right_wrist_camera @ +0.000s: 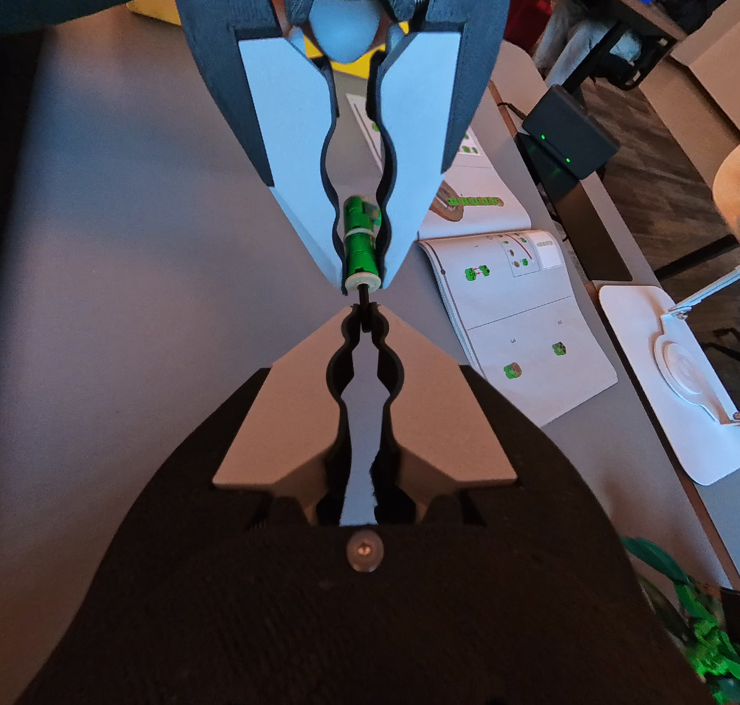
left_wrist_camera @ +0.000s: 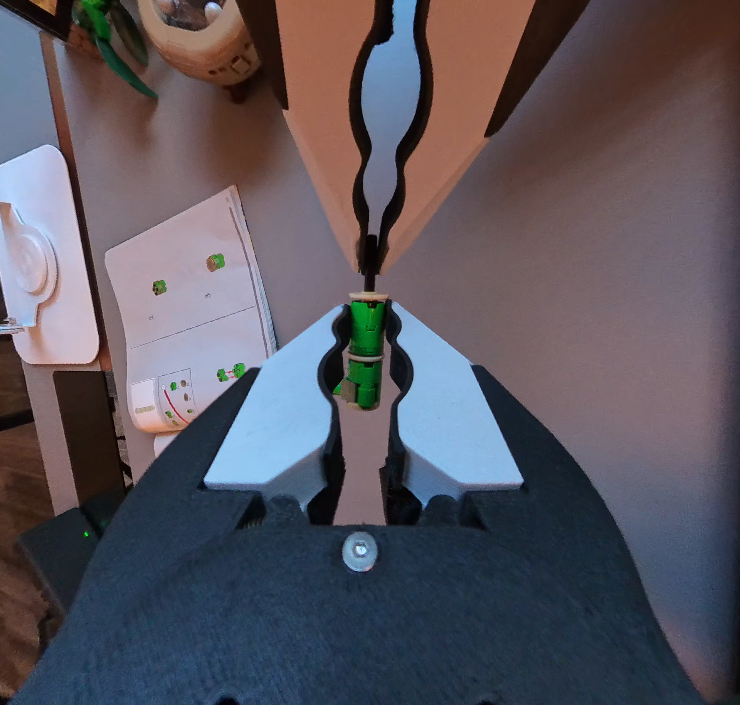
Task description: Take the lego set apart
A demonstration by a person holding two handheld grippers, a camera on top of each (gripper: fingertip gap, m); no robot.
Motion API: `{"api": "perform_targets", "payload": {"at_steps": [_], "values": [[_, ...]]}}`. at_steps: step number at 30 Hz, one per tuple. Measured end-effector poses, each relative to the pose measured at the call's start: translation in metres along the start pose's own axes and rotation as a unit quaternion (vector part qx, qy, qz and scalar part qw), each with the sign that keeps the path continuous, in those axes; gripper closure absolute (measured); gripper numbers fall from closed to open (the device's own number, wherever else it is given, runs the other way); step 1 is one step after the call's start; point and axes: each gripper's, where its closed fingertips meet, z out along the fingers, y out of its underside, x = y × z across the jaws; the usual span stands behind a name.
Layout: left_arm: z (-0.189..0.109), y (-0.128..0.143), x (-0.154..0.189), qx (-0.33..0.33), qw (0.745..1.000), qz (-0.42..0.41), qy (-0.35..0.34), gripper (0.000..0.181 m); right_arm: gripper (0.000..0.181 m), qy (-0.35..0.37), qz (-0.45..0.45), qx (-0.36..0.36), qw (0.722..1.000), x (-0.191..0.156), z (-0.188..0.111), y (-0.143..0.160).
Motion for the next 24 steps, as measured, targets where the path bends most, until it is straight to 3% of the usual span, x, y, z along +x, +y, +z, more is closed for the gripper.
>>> {"api": "perform_targets", "payload": {"at_steps": [2,3,6,10,13,18,21,24], "values": [[-0.001,0.001,-0.002,-0.004,1.000,0.003,-0.006,0.166,0.170,-0.001,0.003,0.035,0.999,0.000,-0.001,-0.008],[-0.002,0.001,-0.004,-0.001,1.000,0.007,-0.011,0.166,0.156,-0.007,0.018,0.058,0.998,0.000,-0.003,-0.014],[-0.007,-0.003,-0.006,0.009,1.000,0.019,-0.023,0.166,0.149,-0.061,0.124,0.111,0.984,0.000,-0.008,-0.027],[-0.010,-0.006,-0.008,0.003,0.998,0.038,-0.043,0.166,0.145,-0.129,0.324,0.158,0.924,0.014,-0.011,-0.028],[-0.010,-0.006,-0.009,-0.005,0.998,0.046,-0.053,0.166,0.146,-0.180,0.411,0.160,0.879,0.014,-0.008,-0.024],[-0.009,-0.009,-0.009,-0.006,0.997,0.050,-0.056,0.166,0.150,-0.215,0.446,0.162,0.853,0.008,-0.006,-0.027],[-0.009,-0.010,-0.009,-0.007,0.997,0.054,-0.060,0.166,0.166,-0.206,0.446,0.149,0.858,0.009,-0.004,-0.023],[-0.009,-0.012,-0.011,-0.007,0.996,0.053,-0.067,0.166,0.161,-0.206,0.456,0.151,0.853,0.012,-0.006,-0.023]]}}
